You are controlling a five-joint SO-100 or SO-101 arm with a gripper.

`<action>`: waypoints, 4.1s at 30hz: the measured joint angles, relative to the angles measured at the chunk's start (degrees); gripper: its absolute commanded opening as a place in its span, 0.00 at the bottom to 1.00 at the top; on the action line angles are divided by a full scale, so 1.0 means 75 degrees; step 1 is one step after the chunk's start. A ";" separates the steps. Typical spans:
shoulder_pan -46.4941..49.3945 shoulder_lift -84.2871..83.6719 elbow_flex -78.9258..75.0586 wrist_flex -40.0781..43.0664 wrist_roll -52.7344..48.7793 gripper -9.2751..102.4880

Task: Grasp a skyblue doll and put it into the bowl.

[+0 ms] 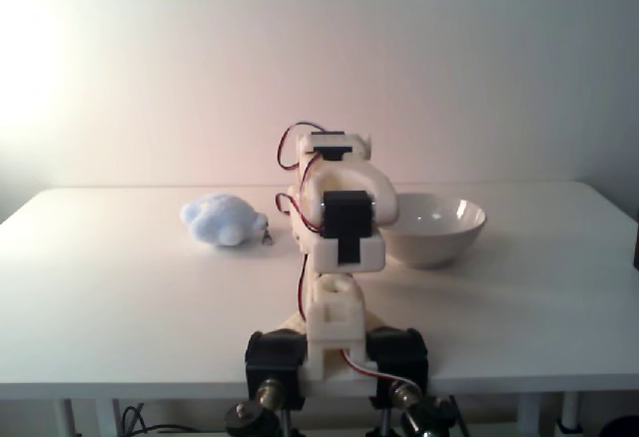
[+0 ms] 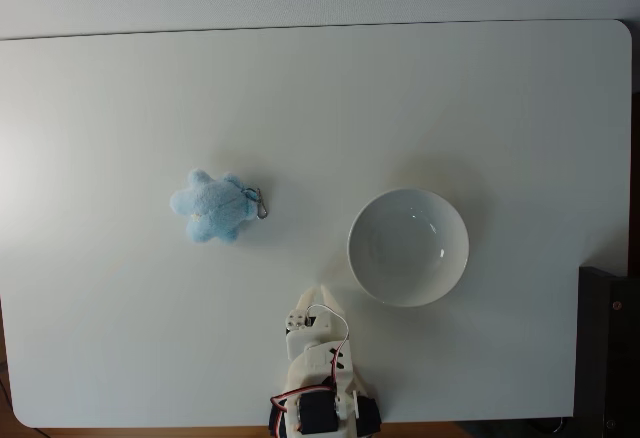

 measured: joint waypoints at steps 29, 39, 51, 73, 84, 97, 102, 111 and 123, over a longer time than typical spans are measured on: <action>0.0035 -0.0398 -0.5930 0.1699 0.0000 0.09; 0.0023 -0.4523 -1.0336 0.1828 0.0000 0.09; 0.0023 -0.9164 -1.4777 0.1828 -0.0012 0.09; -0.2602 -1.2832 -1.7027 0.1828 -0.0023 0.09; -0.2930 -1.3582 -1.7379 0.1828 -0.0023 0.19; -0.3023 -1.3594 -1.7379 0.1828 -0.0023 0.64; -0.2871 -1.3594 -1.7379 0.1828 -0.0023 0.73; -0.2414 -1.3594 -1.7379 0.2437 -0.0023 0.74; -0.2426 -1.3605 -1.6312 0.4043 -0.0984 0.74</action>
